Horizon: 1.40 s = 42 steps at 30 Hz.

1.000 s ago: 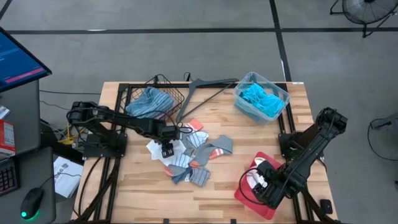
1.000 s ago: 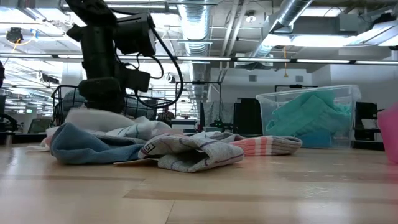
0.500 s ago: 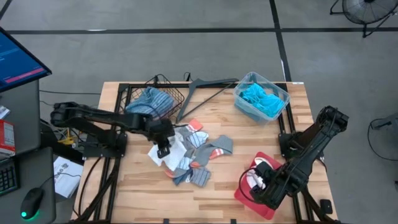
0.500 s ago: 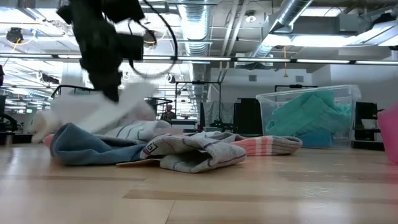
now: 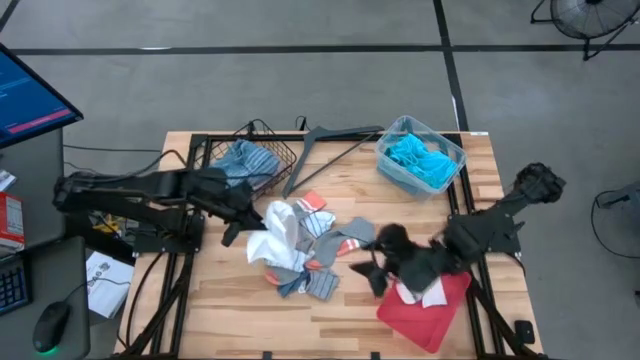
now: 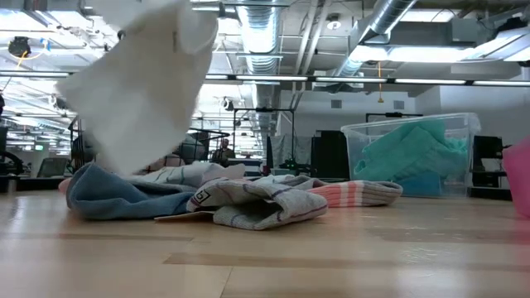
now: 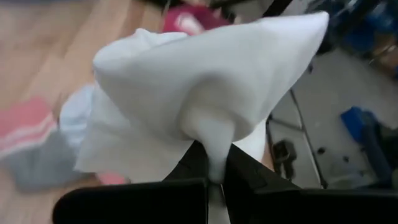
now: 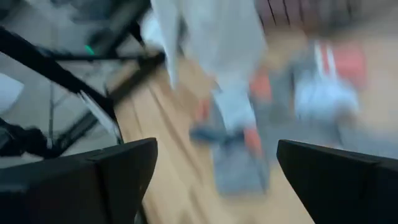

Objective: Pick & Place Cloths
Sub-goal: Put the white shorts into the transparent bin

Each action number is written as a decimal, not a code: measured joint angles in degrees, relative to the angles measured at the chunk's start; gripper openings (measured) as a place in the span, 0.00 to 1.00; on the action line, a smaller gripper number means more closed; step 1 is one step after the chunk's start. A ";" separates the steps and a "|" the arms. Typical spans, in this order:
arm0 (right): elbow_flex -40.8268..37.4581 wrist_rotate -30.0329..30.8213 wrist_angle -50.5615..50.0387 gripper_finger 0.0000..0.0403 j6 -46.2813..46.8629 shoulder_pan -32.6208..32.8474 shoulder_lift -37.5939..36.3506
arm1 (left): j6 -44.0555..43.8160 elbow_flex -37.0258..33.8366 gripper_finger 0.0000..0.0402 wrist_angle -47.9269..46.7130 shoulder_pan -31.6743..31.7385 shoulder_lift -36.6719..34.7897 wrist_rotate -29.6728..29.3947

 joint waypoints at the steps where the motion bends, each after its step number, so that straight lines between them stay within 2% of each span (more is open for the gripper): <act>1: 0.04 0.20 3.97 0.81 -5.34 -2.02 0.43 | 0.00 0.00 0.00 1.20 0.00 -0.37 -0.07; 7: 0.00 -2.14 24.89 0.81 -29.85 -12.24 4.14 | 0.00 0.00 0.00 2.93 0.00 0.24 -0.49; 13: 0.00 -5.89 35.97 0.81 -41.10 -18.11 8.14 | 0.00 -0.02 0.00 2.97 0.00 2.21 -3.28; 19: 0.02 -8.59 39.32 0.81 -43.28 -20.28 11.84 | -0.02 0.00 0.00 4.10 0.00 3.70 -7.75; 24: -0.10 -8.61 39.76 0.81 -43.74 -21.31 14.00 | -0.02 0.00 0.00 5.22 0.00 4.27 -7.90; 29: -0.13 -8.98 41.28 0.81 -43.71 -23.12 16.66 | 0.00 0.00 0.00 8.99 -0.11 4.57 -4.88; 34: -0.01 -11.84 42.81 0.81 -43.71 -25.14 18.30 | 0.46 0.00 0.00 10.52 -1.45 4.55 -2.17; 39: 0.09 -20.31 46.12 0.80 -43.71 -27.15 18.91 | 1.91 0.00 0.00 10.84 -2.79 4.64 -0.08; 42: 0.86 -26.40 45.26 0.72 -43.54 -28.14 19.27 | 1.96 -0.02 0.00 10.54 -2.84 4.78 0.06</act>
